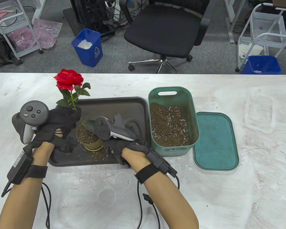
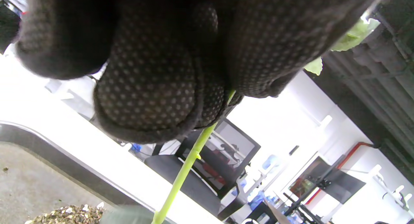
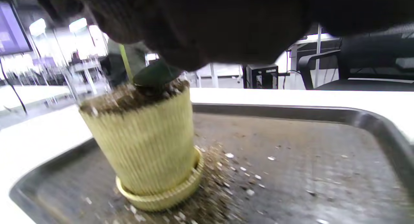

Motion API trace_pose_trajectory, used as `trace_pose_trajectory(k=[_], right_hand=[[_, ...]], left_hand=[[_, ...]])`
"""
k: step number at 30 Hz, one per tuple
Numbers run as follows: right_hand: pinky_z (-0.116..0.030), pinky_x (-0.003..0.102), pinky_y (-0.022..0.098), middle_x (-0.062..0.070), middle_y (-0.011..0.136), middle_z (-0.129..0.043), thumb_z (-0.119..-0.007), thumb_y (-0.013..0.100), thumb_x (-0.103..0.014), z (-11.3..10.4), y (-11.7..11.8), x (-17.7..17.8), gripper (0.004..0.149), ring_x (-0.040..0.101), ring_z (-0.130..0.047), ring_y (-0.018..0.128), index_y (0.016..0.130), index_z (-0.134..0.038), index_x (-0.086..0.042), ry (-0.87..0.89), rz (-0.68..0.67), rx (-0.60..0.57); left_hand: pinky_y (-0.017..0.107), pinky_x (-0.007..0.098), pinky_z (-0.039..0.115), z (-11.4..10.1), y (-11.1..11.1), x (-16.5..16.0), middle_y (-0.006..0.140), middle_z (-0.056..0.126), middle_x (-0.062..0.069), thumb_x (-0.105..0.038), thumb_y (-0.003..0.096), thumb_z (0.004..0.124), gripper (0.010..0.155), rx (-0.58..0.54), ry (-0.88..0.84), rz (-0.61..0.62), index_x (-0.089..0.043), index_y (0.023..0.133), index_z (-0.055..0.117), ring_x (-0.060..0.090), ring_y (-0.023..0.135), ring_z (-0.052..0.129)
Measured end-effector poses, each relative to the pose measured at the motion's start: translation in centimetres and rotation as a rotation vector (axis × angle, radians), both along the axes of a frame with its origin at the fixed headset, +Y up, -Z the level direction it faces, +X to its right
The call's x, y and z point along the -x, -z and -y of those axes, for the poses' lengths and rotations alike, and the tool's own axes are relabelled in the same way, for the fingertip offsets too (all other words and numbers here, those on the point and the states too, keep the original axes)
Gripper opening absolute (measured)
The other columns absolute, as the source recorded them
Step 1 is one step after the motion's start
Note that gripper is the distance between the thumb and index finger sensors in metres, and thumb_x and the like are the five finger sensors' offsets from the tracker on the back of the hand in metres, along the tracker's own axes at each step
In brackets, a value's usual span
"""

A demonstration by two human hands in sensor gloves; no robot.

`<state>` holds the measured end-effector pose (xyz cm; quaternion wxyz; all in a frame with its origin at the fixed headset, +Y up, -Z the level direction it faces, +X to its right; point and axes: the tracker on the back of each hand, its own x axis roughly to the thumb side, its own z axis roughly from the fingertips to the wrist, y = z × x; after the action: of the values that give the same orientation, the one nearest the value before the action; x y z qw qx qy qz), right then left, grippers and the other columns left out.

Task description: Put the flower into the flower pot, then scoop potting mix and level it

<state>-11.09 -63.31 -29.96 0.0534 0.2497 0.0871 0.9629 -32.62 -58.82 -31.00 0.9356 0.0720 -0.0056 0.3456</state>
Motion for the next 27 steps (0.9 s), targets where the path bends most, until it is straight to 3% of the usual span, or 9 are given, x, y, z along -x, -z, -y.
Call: trace_pose_trajectory(k=[6, 8, 12, 16, 23, 27], right_hand=[[-0.085, 0.039, -0.009, 0.001, 0.031, -0.095, -0.069, 0.040, -0.033, 0.3, 0.7, 1.4, 0.046, 0.018, -0.095, -0.001, 0.085, -0.064, -0.026, -0.096, 0.051, 0.101], [-0.086, 0.040, -0.005, 0.001, 0.035, -0.095, -0.068, 0.042, -0.034, 0.4, 0.5, 1.0, 0.046, 0.019, -0.096, 0.004, 0.087, -0.061, -0.026, -0.084, 0.047, 0.117], [-0.088, 0.036, -0.003, 0.000, 0.039, -0.095, -0.069, 0.042, -0.036, 0.5, -1.8, -1.1, 0.051, 0.015, -0.096, 0.007, 0.090, -0.061, -0.021, 0.046, 0.071, -0.082], [-0.088, 0.037, -0.003, 0.002, 0.039, -0.095, -0.068, 0.043, -0.035, -0.5, -3.8, -3.3, 0.051, 0.016, -0.095, 0.007, 0.090, -0.060, -0.019, 0.177, 0.129, -0.041], [-0.088, 0.037, -0.002, 0.001, 0.039, -0.095, -0.067, 0.043, -0.036, 0.6, -5.6, -1.6, 0.050, 0.016, -0.096, 0.008, 0.090, -0.061, -0.021, 0.049, 0.051, 0.003], [-0.087, 0.036, -0.003, 0.002, 0.038, -0.095, -0.067, 0.043, -0.035, -0.4, -6.3, -0.8, 0.049, 0.015, -0.094, 0.007, 0.090, -0.063, -0.020, 0.085, 0.026, -0.112]], left_hand=[[0.027, 0.038, 0.097, 0.4, 0.3, 0.0, 0.056, 0.110, 0.004, -0.041, 0.0326, 0.098, 0.041, -0.008, -0.023, -0.014, -0.020, 0.068, 0.103, 0.018, 0.024, 0.117], [0.026, 0.038, 0.097, 0.3, 0.5, 0.1, 0.056, 0.110, 0.003, -0.041, 0.0325, 0.098, 0.041, -0.005, -0.014, -0.018, -0.020, 0.068, 0.103, 0.018, 0.024, 0.117], [0.027, 0.038, 0.097, 0.5, 1.3, 0.5, 0.056, 0.110, 0.004, -0.041, 0.0327, 0.098, 0.041, 0.009, -0.022, -0.031, -0.020, 0.068, 0.103, 0.018, 0.024, 0.117], [0.027, 0.038, 0.097, 0.6, 1.7, 0.3, 0.055, 0.110, 0.004, -0.041, 0.0325, 0.098, 0.041, 0.013, -0.025, -0.037, -0.020, 0.068, 0.103, 0.018, 0.024, 0.117], [0.026, 0.038, 0.097, 0.4, 2.0, -0.5, 0.055, 0.111, 0.004, -0.041, 0.0324, 0.098, 0.041, 0.014, -0.005, -0.040, -0.020, 0.067, 0.103, 0.018, 0.024, 0.117], [0.025, 0.038, 0.098, 0.2, 2.0, -0.9, 0.055, 0.111, 0.004, -0.041, 0.0324, 0.098, 0.041, 0.011, 0.019, -0.035, -0.020, 0.067, 0.103, 0.018, 0.024, 0.117]])
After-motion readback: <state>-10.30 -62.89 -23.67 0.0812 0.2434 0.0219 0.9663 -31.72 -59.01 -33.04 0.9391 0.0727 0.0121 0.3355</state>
